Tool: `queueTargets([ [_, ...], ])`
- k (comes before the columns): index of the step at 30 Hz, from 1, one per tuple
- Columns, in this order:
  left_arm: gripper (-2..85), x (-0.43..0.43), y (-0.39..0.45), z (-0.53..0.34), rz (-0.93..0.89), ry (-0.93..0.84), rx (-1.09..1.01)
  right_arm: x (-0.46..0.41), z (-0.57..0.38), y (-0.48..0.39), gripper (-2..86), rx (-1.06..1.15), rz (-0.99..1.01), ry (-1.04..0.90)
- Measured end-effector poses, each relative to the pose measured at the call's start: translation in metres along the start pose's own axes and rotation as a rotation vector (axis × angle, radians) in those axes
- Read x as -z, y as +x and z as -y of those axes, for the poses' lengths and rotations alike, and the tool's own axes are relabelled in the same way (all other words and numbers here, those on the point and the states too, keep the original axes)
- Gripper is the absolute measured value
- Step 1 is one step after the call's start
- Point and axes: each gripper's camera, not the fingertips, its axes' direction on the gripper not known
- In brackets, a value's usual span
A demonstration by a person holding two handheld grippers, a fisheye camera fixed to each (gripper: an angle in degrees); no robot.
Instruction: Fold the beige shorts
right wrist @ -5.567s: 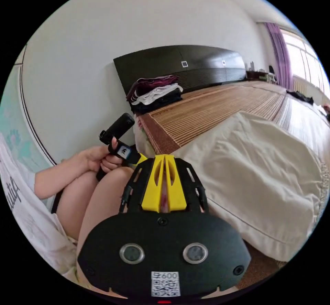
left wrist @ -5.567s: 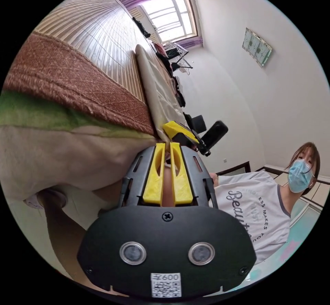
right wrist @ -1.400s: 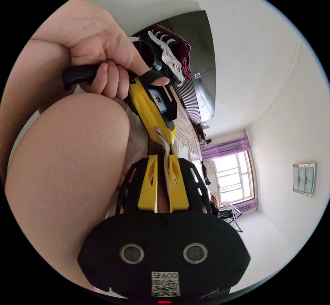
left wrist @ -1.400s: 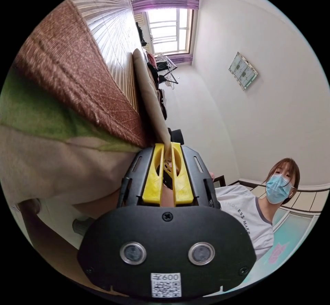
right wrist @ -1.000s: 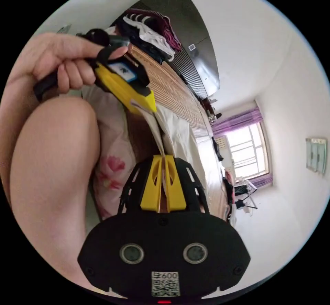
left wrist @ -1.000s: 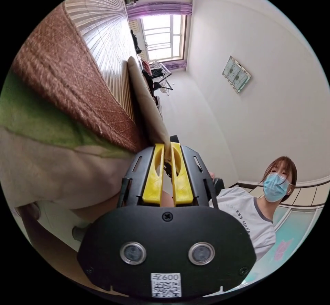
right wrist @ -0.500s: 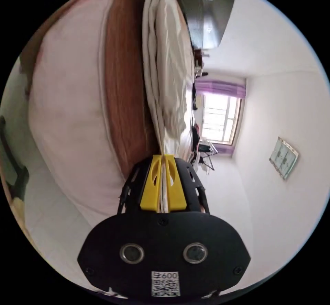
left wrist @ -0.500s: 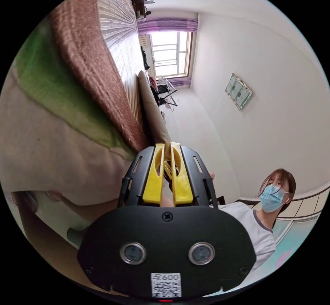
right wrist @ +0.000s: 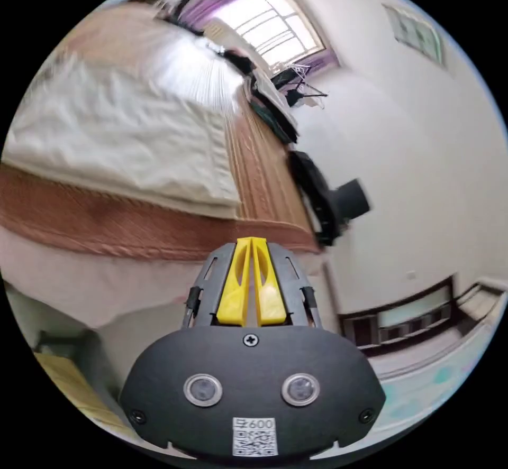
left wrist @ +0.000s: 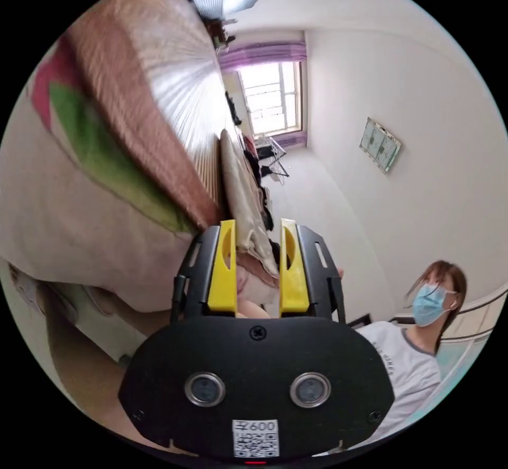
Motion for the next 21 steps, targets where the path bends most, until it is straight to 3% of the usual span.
queueTargets([
  [1,9.0,0.004,0.008,-0.006,0.039,0.038,-0.032,0.012,0.005,0.009,-0.8,-0.036,0.111,0.044],
  [3,6.8,0.015,0.045,-0.039,0.229,0.228,-0.143,0.040,0.041,0.013,-0.8,-0.101,0.527,0.155],
  [4,6.0,0.010,0.055,-0.045,0.279,0.253,-0.165,0.043,0.056,0.006,-0.8,-0.096,0.621,0.165],
  [6,2.1,-0.060,0.088,-0.049,0.390,0.120,-0.326,0.045,0.139,-0.041,-0.8,-0.014,0.941,0.132],
  [8,1.2,-0.144,0.097,-0.046,0.428,-0.103,-0.421,0.044,0.209,-0.081,-0.8,0.022,1.091,0.122],
  [10,0.7,-0.226,0.096,-0.053,0.520,-0.246,-0.498,0.038,0.280,-0.131,-0.9,0.096,1.126,0.113],
  [11,0.5,-0.272,0.088,-0.061,0.555,-0.276,-0.532,0.027,0.325,-0.167,-0.9,0.121,1.050,0.082],
  [12,0.4,-0.312,0.073,-0.067,0.531,-0.296,-0.531,0.007,0.363,-0.197,-0.9,0.088,0.964,0.030],
  [15,0.3,-0.386,0.005,-0.084,0.470,-0.324,-0.416,-0.052,0.418,-0.234,-0.9,0.098,1.006,-0.127],
  [17,0.3,-0.414,-0.044,-0.095,0.550,-0.345,-0.298,-0.076,0.424,-0.218,-0.8,0.110,1.076,-0.124],
  [21,0.3,-0.438,-0.103,-0.106,0.450,-0.376,-0.226,-0.159,0.400,-0.102,-0.8,-0.020,1.122,-0.167],
])
